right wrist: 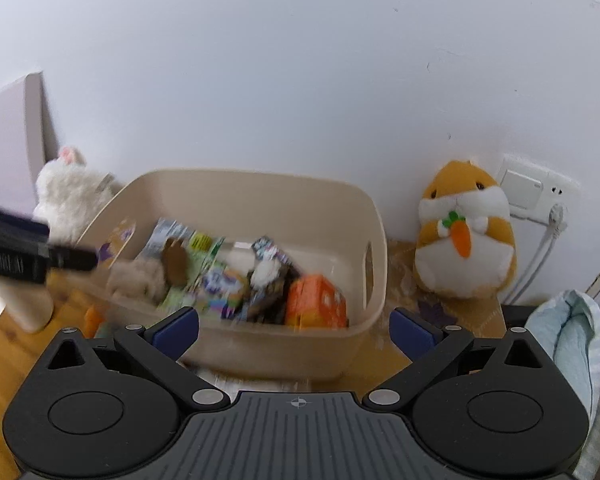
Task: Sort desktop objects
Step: 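Move both tools back toward the items on the table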
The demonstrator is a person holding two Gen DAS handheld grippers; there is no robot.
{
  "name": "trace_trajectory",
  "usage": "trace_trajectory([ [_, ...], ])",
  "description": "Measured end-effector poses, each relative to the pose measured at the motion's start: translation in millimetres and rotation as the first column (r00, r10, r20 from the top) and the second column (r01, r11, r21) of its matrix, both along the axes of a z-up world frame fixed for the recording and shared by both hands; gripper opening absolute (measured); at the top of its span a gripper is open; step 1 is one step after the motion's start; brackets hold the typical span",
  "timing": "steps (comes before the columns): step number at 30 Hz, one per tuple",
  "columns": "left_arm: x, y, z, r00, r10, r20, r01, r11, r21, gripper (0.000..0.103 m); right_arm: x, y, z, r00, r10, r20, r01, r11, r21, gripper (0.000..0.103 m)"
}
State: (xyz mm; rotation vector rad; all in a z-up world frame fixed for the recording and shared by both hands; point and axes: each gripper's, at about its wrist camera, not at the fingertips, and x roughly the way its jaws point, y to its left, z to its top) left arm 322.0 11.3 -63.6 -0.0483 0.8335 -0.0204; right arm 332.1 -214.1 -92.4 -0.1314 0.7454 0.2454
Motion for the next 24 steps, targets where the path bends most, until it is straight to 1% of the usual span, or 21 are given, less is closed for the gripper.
trace_trajectory([
  [2,-11.3,-1.5,1.8,1.0,0.0,-0.005,0.0,1.0,-0.02,0.084,-16.4,-0.7,-4.0,1.0,0.01,-0.006,-0.01,1.0,-0.016,0.103],
  [4,-22.2,-3.9,-1.0,1.0,-0.001,-0.014,0.001,1.0,-0.014,0.084,-32.7,-2.3,-9.4,1.0,0.021,-0.015,-0.021,0.999,-0.026,0.103],
  [7,-48.7,-8.6,-7.4,1.0,0.025,-0.01,-0.025,1.0,-0.006,0.084,-59.3,-1.1,-20.8,0.998,0.042,-0.046,-0.045,0.997,-0.059,0.103],
  [10,-70.2,-11.5,-19.7,0.999,0.015,-0.047,-0.017,0.999,-0.038,0.084,-87.4,3.3,-29.1,0.996,0.074,-0.052,-0.079,0.991,-0.11,0.103],
  [13,-85.2,-17.2,-37.5,0.994,-0.002,-0.11,-0.004,0.999,-0.051,0.084,-111.4,7.2,-41.0,0.99,0.113,-0.088,-0.125,0.982,-0.142,0.103],
  [16,-99.3,-24.6,-55.5,0.986,-0.018,-0.165,0.006,0.998,-0.07,0.084,-128.6,9.7,-51.7,0.984,0.12,-0.129,-0.137,0.981,-0.136,0.103],
  [20,-113.8,-37.3,-78.4,0.975,-0.043,-0.22,0.027,0.997,-0.072,0.084,-146.1,11.6,-69.3,0.974,0.109,-0.2,-0.132,0.985,-0.108,0.103],
  [24,-119.2,-48.0,-94.3,0.96,-0.059,-0.272,0.03,0.993,-0.11,0.084,-156.8,13.0,-84.3,0.964,0.1,-0.245,-0.128,0.987,-0.101,0.103],
])
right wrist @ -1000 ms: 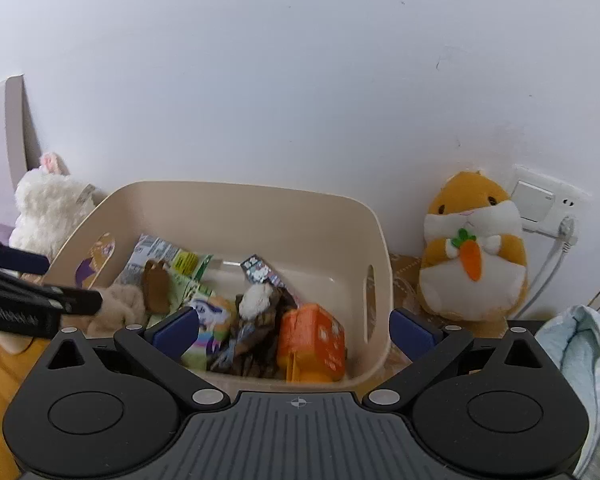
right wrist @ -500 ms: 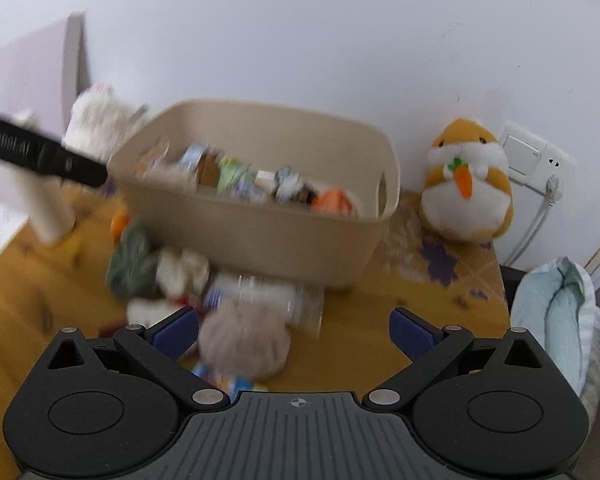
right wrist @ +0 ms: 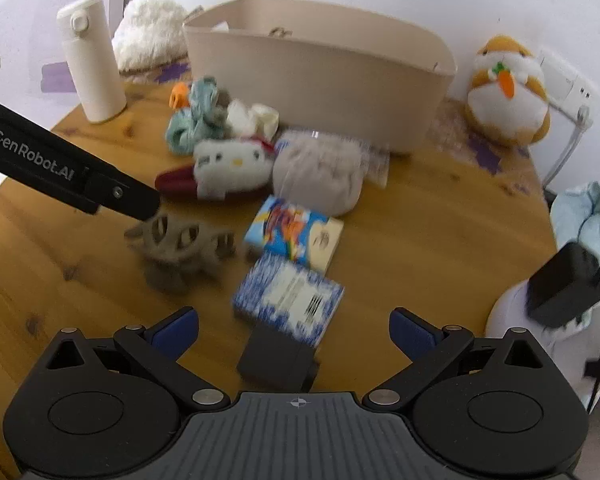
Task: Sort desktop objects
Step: 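Move both tools back toward the items on the table, then grasp the grey hair claw with the left tool while the right grasps the black box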
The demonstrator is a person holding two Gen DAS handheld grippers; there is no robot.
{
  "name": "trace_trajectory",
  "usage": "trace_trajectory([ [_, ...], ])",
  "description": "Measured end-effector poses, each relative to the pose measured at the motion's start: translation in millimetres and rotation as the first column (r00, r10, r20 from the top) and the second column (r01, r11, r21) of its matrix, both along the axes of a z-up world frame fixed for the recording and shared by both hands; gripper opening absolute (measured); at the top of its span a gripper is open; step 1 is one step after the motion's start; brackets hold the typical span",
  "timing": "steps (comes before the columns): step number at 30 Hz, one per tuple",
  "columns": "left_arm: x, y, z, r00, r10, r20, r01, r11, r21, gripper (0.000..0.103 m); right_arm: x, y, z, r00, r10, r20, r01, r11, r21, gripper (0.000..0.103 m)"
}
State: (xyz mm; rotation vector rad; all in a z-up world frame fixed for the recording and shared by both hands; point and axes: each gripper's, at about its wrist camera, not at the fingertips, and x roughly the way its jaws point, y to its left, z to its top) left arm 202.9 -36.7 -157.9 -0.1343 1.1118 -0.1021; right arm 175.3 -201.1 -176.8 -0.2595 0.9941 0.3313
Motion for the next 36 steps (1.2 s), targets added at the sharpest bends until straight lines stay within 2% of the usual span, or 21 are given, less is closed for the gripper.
trace_trajectory([
  [4,4.9,-11.7,-9.6,0.999,0.007,-0.033,-0.007,1.0,-0.009,0.084,-1.8,-1.1,-11.5,0.999,-0.025,-0.031,0.025,1.0,-0.006,0.103],
  [7,12.3,-15.6,-18.8,0.997,0.044,-0.067,-0.046,0.999,-0.027,0.084,0.0,-4.3,-19.1,0.996,-0.064,-0.058,0.064,0.998,0.004,0.103],
  [12,23.5,-19.9,-32.6,0.988,0.11,-0.111,-0.111,0.994,-0.001,0.084,4.2,-11.8,-26.5,0.986,-0.141,-0.092,0.144,0.989,0.034,0.103],
  [20,34.2,-19.4,-48.2,0.972,0.167,-0.165,-0.177,0.983,-0.049,0.087,8.8,-17.8,-38.4,0.969,-0.203,-0.142,0.211,0.977,0.045,0.102],
  [26,40.0,-16.3,-50.2,0.952,0.232,-0.199,-0.254,0.962,-0.097,0.088,12.1,-20.0,-39.0,0.967,-0.213,-0.14,0.224,0.973,0.063,0.095],
  [34,40.6,-31.8,-48.7,0.968,0.192,-0.162,-0.194,0.981,-0.001,0.087,9.9,-21.8,-36.9,0.971,-0.207,-0.117,0.216,0.974,0.071,0.084],
  [35,40.6,-31.3,-48.2,0.97,0.188,-0.158,-0.191,0.982,-0.004,0.086,8.7,-22.4,-36.5,0.972,-0.206,-0.112,0.214,0.974,0.072,0.081],
  [36,40.2,-30.5,-47.7,0.971,0.18,-0.155,-0.184,0.983,-0.008,0.086,7.6,-23.0,-36.1,0.973,-0.205,-0.106,0.213,0.974,0.071,0.073],
])
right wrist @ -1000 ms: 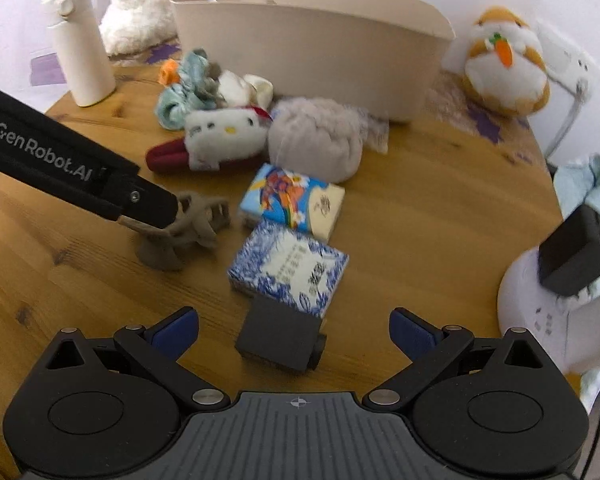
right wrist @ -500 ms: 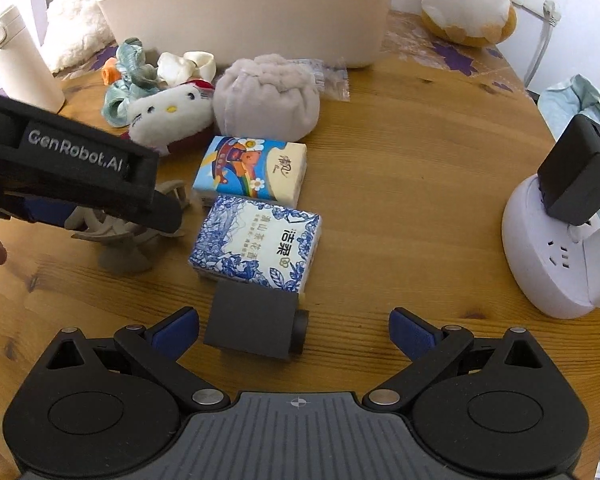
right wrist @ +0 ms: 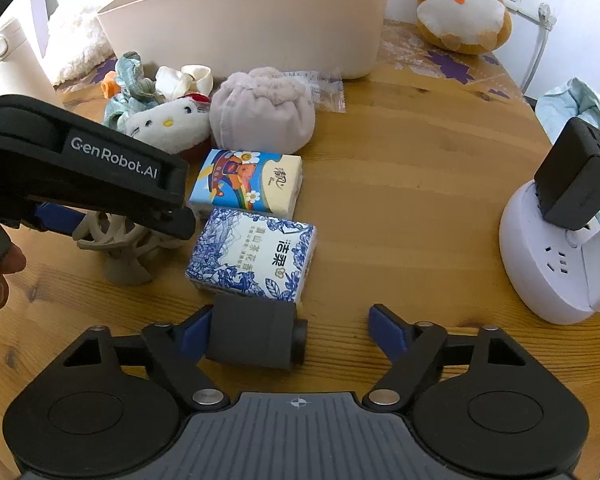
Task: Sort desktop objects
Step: 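Grasp the grey hair claw with the left tool while the right grasps the black box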
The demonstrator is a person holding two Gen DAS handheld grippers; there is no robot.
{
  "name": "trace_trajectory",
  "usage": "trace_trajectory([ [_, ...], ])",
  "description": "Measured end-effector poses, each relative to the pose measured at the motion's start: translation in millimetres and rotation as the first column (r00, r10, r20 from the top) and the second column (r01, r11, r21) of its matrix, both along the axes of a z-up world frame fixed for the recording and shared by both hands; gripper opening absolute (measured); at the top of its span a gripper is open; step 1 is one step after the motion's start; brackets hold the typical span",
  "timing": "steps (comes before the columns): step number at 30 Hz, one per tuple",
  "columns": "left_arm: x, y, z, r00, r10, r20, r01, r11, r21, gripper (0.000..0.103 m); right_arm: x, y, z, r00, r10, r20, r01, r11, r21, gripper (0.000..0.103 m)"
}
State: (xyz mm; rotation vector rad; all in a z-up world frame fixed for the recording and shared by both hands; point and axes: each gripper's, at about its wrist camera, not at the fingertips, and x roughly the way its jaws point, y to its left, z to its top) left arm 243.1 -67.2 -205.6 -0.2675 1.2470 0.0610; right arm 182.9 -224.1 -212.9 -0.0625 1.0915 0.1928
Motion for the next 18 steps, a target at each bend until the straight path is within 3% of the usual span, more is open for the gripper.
trace_trajectory([
  [6,-8.2,9.5,1.9,1.0,-0.009,0.006,0.009,1.0,-0.015,0.086,-4.7,-5.7,4.4,0.999,-0.012,0.031,0.012,1.0,0.001,0.042],
  [15,-27.4,28.3,2.1,1.0,-0.004,0.0,0.004,1.0,-0.016,0.085,-7.3,-10.9,7.2,0.999,-0.038,0.009,0.037,0.998,0.055,0.042],
  [18,-33.3,37.9,4.8,1.0,0.003,-0.004,-0.003,0.998,-0.061,0.085,-10.5,-11.0,15.2,0.999,-0.043,0.027,0.041,0.997,0.07,0.042],
])
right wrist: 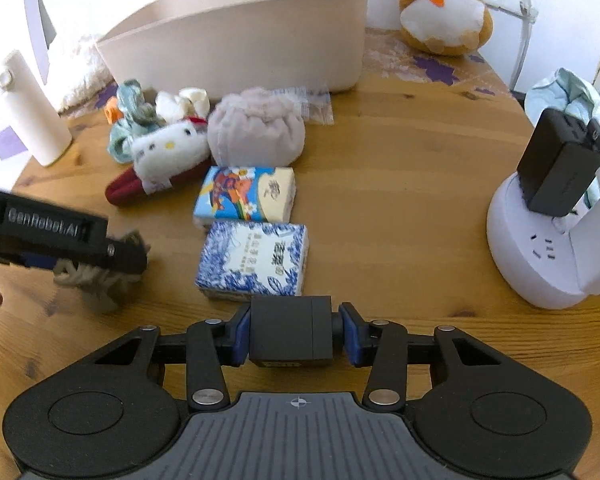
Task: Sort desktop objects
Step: 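Grasp the grey hair claw with the left tool while the right grasps the black box, then carry the hair claw and black box over the basket and open both tools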
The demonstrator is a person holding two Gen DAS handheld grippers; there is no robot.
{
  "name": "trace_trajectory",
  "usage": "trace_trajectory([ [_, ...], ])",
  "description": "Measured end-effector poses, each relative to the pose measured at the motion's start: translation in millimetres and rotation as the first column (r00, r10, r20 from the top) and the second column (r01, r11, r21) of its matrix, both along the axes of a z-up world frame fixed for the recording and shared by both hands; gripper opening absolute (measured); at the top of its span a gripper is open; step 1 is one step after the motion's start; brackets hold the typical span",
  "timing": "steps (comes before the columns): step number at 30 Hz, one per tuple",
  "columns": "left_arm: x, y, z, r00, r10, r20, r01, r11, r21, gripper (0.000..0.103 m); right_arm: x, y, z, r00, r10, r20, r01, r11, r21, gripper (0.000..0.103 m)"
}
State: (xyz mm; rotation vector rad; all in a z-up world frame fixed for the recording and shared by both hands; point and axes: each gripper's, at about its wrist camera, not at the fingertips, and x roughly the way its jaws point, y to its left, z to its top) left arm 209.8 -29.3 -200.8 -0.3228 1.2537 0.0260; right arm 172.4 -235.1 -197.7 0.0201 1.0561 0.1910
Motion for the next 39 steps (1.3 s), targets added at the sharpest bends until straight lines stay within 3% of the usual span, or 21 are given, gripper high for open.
trace_trajectory([
  [10,-7.0,16.5,37.9,0.996,-0.037,0.085,0.035,0.999,0.017,0.085,9.4,-6.4,34.6,0.996,0.008,0.092,-0.009,1.0,0.013,0.042],
  [14,-5.6,19.8,55.9,0.991,-0.07,0.116,0.06,0.994,0.087,0.085,20.0,-9.1,50.3,0.99,-0.002,0.14,0.0,1.0,0.017,0.042],
  [20,2.8,35.3,74.8,0.993,-0.02,0.119,0.008,0.995,0.099,0.085,37.5,-23.4,69.5,0.975,-0.108,0.193,0.095,0.993,0.075,0.042],
  [23,7.5,42.5,87.2,0.989,-0.008,0.146,-0.006,0.995,0.098,0.085,44.5,-27.0,78.5,0.968,-0.112,0.223,0.096,0.992,0.081,0.042],
  [29,31.4,51.1,107.6,0.982,0.015,0.19,-0.034,0.995,0.097,0.085,65.7,-28.5,102.6,0.956,-0.094,0.276,0.074,0.994,0.082,0.042],
  [39,94.2,51.2,147.4,0.961,-0.029,0.275,-0.027,0.98,0.195,0.085,115.3,-19.5,145.6,0.929,-0.031,0.369,0.004,0.997,0.072,0.042],
])
